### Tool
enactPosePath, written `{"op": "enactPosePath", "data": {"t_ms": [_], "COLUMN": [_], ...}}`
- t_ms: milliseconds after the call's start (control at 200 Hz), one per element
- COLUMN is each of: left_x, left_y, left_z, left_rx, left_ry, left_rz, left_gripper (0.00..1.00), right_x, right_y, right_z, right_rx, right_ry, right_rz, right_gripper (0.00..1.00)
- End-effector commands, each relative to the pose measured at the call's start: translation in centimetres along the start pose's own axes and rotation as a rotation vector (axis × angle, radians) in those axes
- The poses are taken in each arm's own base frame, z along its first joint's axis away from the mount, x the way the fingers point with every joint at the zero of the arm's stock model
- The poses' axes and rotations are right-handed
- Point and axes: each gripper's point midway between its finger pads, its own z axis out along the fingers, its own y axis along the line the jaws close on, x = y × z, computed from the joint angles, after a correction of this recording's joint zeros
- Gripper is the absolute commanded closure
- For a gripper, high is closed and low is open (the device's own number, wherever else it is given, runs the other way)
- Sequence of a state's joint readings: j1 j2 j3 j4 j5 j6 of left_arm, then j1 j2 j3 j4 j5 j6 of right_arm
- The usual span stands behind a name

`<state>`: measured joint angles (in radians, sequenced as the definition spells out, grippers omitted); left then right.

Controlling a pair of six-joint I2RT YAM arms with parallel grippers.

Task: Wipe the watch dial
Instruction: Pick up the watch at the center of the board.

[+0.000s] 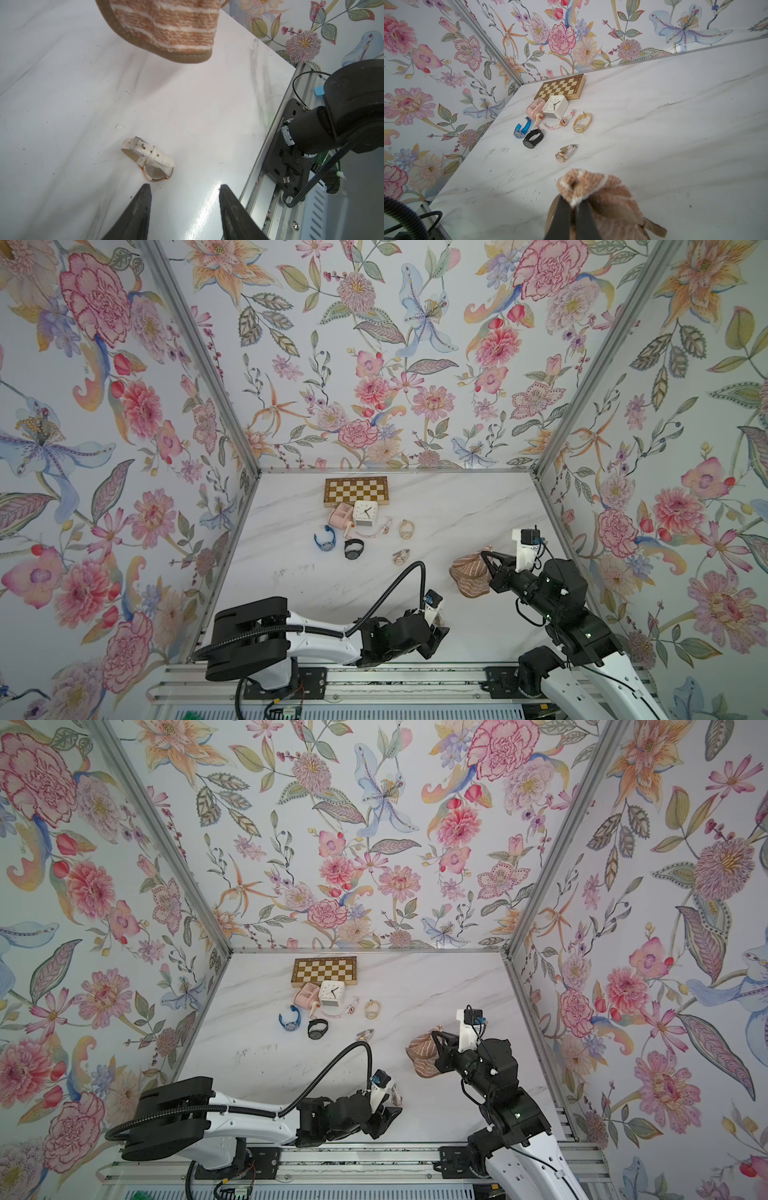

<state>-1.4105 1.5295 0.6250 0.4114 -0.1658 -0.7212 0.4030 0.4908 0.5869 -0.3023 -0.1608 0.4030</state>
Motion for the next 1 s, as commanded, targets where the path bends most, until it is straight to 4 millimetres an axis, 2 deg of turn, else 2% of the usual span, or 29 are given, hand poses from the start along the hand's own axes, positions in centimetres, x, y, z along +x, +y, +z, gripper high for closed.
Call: {"op": "enactPosePath", "data": {"t_ms": [0,70,285,796,996], "left_x": [-0.4,0.8,1.7,1.8,1.8], "left_y": [-0.3,-0.4,-0.2,1.0,0.9], "left_z": [0.5,1.4,2.6,3.6,4.2], "left_rx": [-0.002,0.014,0.027,0.033,0.035], "left_ry": [-0.029,0.003,0.03,0.03,0.039], "left_rz": [0.015,0.022,-0.002,-0.056,-0.051], "left_gripper": [0.5,0.5,0.5,0.52,0.52], "right_x": [0.0,0.0,0.0,0.6,0.9], "right_y": [-0.2,-0.2,0.0,-0.4,-0.5], "right_z": [-0.2,-0.2,-0.1,-0.3,-0.3], "right_rx": [0.007,0.006,-0.001,0.005,0.008], "right_ry": [-0.01,-0.01,-0.002,0.0,0.004], "right_rz": [-0.02,-0.024,-0.023,-0.017,-0.011], "right_gripper": [1.0,1.0,1.0,1.0,1.0]}}
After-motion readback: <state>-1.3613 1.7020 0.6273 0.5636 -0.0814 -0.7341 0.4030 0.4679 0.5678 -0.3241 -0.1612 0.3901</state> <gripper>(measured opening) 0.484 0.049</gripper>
